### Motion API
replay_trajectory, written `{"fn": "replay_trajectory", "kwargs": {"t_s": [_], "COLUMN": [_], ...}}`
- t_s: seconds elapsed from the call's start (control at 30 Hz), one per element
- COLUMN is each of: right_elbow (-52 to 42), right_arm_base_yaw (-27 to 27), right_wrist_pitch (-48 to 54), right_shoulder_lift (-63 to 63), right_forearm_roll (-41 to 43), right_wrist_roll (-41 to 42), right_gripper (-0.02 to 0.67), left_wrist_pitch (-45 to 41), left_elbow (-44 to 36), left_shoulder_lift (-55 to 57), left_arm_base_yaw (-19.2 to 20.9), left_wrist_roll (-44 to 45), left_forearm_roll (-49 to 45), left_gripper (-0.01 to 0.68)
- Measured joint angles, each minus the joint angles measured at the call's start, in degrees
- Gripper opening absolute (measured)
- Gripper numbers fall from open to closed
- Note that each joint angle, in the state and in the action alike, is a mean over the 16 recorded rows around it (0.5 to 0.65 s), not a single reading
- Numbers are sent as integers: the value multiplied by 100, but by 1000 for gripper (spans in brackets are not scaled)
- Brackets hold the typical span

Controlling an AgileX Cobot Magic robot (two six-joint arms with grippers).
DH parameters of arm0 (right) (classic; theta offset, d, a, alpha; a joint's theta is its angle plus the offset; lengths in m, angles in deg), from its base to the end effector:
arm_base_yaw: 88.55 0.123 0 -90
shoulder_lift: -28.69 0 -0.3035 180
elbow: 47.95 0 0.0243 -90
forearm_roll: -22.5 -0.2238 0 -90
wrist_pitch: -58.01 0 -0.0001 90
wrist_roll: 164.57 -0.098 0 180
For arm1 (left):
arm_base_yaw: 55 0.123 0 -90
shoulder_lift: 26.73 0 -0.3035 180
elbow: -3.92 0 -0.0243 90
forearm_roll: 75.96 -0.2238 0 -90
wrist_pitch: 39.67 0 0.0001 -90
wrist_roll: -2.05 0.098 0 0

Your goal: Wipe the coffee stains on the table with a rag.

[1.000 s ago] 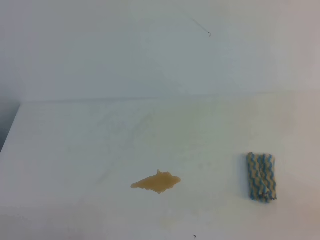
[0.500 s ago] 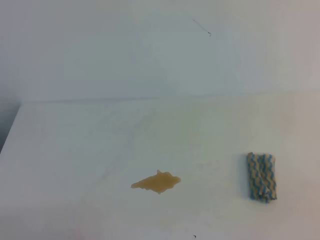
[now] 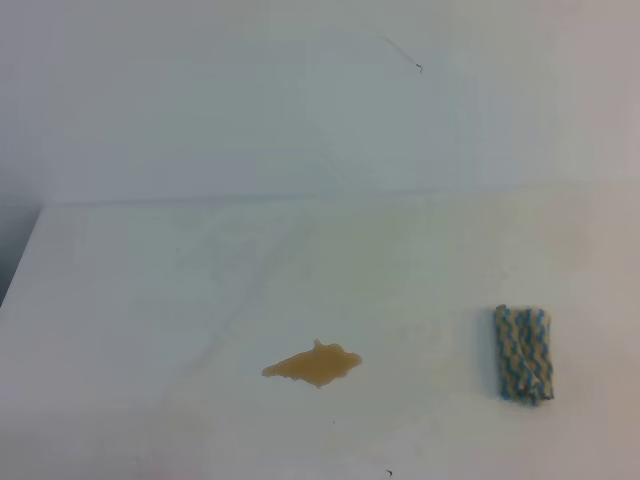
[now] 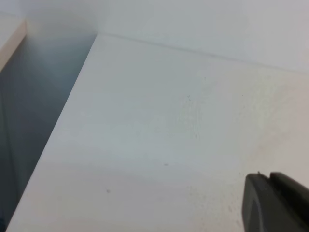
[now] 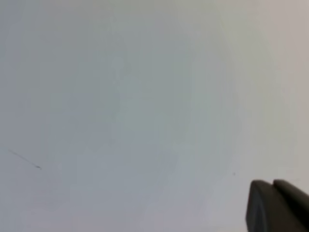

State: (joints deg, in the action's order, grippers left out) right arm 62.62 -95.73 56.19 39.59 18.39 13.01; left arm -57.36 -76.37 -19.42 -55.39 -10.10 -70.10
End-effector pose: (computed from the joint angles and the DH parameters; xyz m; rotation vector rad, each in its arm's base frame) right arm 0.0144 -0.0020 0.2614 0.1654 1.3603 -0.0111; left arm 0.0160 -0.0032 0.1695 -0.2563 1.8254 -0.2502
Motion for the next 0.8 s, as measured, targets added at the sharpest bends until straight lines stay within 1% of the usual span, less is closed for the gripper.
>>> {"fn": "replay_trajectory", "kwargs": {"t_s": [0.17,0.33,0.53,0.67,0.8], "right_elbow": [388,869,1467,1779,2040], "right_arm_base_yaw": [18,162,412,574,658], "right_wrist_pitch": [537,1119,1632,1683,1713], "right_shoulder_lift": [721,1618,2587,2980,3287], "right_forearm_roll": [-138,-526,-1158,-1758,-2208], "right_wrist_roll": [7,99,522,835,1324], "right_gripper": [-4,-4,-4,-4,-4], "left_wrist_pitch": [0,0,0,0,0], "left_elbow": [0,0,0,0,0], "left_shoulder_lift": [0,0,-28,-38,-57], "left_arm_base_yaw": [0,0,0,0,1], "left_wrist_roll": [0,0,0,0,0], "left_forearm_roll": [0,0,0,0,0], "left_gripper": [0,0,0,0,0]}}
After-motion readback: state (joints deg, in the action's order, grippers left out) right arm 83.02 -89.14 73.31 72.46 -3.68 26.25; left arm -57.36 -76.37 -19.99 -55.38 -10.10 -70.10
